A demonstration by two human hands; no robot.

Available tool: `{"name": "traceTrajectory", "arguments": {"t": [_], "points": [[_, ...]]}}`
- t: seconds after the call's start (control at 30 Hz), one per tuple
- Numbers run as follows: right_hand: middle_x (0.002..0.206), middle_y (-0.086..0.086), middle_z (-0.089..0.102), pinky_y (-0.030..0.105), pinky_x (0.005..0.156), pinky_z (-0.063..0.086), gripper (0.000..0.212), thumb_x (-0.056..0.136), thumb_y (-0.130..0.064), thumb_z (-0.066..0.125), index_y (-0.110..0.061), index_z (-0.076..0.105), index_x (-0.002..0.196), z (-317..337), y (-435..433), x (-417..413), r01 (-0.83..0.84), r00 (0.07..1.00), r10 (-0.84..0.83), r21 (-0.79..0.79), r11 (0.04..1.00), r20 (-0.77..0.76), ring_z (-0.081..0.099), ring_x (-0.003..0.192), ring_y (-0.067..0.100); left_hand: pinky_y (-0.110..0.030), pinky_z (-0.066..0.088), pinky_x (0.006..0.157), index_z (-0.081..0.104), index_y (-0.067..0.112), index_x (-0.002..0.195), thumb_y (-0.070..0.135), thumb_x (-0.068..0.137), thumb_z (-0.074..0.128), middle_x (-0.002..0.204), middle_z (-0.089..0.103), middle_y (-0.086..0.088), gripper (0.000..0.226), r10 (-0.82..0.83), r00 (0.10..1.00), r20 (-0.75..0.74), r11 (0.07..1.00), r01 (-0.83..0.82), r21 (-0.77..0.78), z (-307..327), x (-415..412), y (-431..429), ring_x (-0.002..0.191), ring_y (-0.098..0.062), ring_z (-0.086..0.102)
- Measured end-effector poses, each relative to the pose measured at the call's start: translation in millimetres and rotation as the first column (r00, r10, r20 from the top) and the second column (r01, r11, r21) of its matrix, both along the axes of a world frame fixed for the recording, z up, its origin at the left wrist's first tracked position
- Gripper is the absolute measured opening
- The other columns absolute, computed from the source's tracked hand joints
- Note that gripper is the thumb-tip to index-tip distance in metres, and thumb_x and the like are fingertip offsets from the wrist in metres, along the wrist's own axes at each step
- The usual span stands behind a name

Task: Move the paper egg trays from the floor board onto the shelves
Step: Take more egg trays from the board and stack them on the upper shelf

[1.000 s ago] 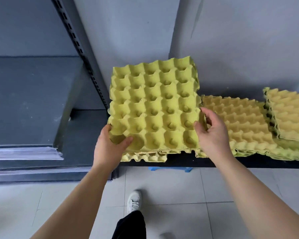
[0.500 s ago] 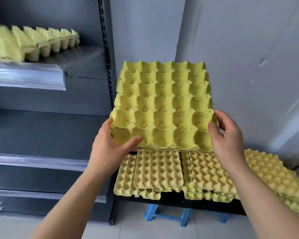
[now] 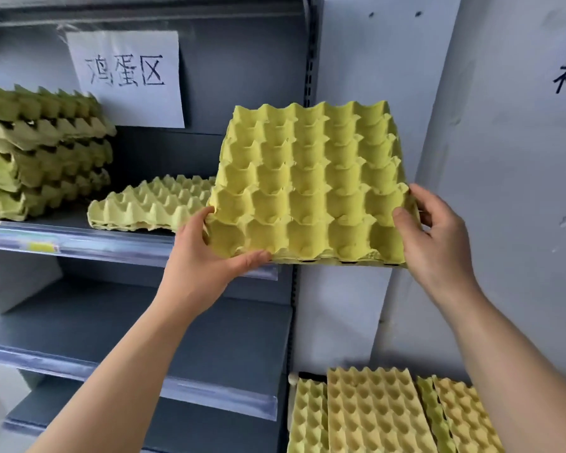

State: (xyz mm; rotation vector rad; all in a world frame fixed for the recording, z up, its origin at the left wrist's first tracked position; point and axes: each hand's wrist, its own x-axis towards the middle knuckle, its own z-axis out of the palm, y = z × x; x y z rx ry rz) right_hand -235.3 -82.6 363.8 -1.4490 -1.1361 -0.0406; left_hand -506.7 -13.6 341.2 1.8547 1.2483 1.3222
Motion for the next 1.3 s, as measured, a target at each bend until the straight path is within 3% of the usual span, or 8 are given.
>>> {"name": "traceTrajectory", "arguments": {"t": [0.17,0.43,0.57,0.67,0.8,1.07,1.17,1.3], "points": [[0.134,0.0,0.05,0.015,0.087,0.033,0.049,0.092,-0.03,0.057,-0.022,0.046,0.139,17.0,56.7,-65.6,-0.043,0.999,0.042,-0.03,0.999,-0.026,0.047,0.098,0.002,-0.03,0.039,0.098,0.035,0.031,0.141,0.065,0.04,0.082,0.131,0.051,0.01,0.117,0.027,1.0,-0.015,1.0,-0.027,0.005,29.5,-68.0,56.4,0.123,-0.011,0.045],[0.129,-0.001,0.056,0.022,0.083,0.039,0.046,0.091,-0.027,0.054,-0.02,0.048,0.136,33.4,142.8,-126.7,-0.123,0.992,0.119,-0.117,0.985,-0.04,0.055,0.101,0.009,-0.003,0.039,0.051,0.046,0.016,0.131,0.041,0.059,0.085,0.095,0.052,0.02,0.085,0.07,0.998,0.008,0.997,-0.07,-0.017,54.0,-123.7,134.1,0.074,0.01,0.05],[0.119,-0.006,0.056,0.004,0.065,0.036,0.046,0.092,-0.027,0.053,-0.019,0.047,0.137,32.8,169.7,-135.6,-0.124,0.992,0.122,-0.197,0.972,-0.022,0.055,0.087,0.003,-0.009,0.035,0.055,0.047,0.03,0.097,0.038,0.065,0.082,0.081,0.05,0.024,0.049,0.093,0.995,-0.033,0.995,-0.094,-0.035,53.4,-131.8,163.0,0.06,0.015,0.056],[0.103,-0.007,0.052,-0.001,0.054,0.036,0.048,0.094,-0.027,0.053,-0.016,0.043,0.14,26.7,178.8,-140.9,-0.132,0.991,0.137,-0.253,0.959,0.003,0.055,0.076,0.003,-0.014,0.038,0.062,0.047,0.029,0.101,0.044,0.059,0.082,0.085,0.052,0.025,0.057,0.089,0.996,-0.026,0.996,-0.09,-0.022,48.4,-135.8,177.0,0.072,0.005,0.054],[0.13,0.001,0.051,0.018,0.08,0.037,0.053,0.093,-0.035,0.053,-0.017,0.041,0.141,18.0,181.6,-145.3,-0.137,0.986,0.156,-0.256,0.957,0.056,0.05,0.096,0.007,-0.026,0.047,0.074,0.05,0.023,0.125,0.055,0.052,0.08,0.1,0.057,0.016,0.086,0.099,0.994,-0.053,0.995,-0.099,-0.012,39.6,-145.1,192.9,0.089,-0.013,0.061],[0.121,0.0,0.055,0.023,0.081,0.035,0.052,0.093,-0.038,0.052,-0.015,0.044,0.138,18.8,180.0,-150.8,-0.106,0.99,0.129,-0.299,0.948,0.059,0.053,0.092,0.004,-0.038,0.051,0.085,0.042,0.024,0.138,0.086,0.044,0.067,0.115,0.062,0.005,0.116,0.113,0.98,-0.167,0.992,-0.12,-0.033,34.5,-155.0,205.7,0.098,-0.018,0.061],[0.136,0.003,0.049,0.027,0.09,0.037,0.054,0.092,-0.043,0.051,-0.015,0.045,0.138,20.2,179.1,-153.0,-0.084,0.992,0.11,-0.331,0.94,0.061,0.047,0.122,0.019,-0.034,0.05,0.08,0.045,0.021,0.137,0.08,0.047,0.069,0.108,0.065,0.004,0.11,0.104,0.982,-0.16,0.993,-0.112,-0.037,34.9,-158.0,208.4,0.094,-0.016,0.062],[0.14,0.003,0.047,0.027,0.091,0.036,0.056,0.093,-0.045,0.05,-0.015,0.043,0.139,20.5,178.3,-161.3,-0.063,0.992,0.097,-0.352,0.934,0.078,0.045,0.126,0.019,-0.027,0.045,0.069,0.046,0.02,0.135,0.074,0.051,0.071,0.099,0.063,0.005,0.103,0.093,0.988,-0.12,0.995,-0.097,-0.028,33.3,-161.7,208.8,0.087,-0.013,0.06]]}}
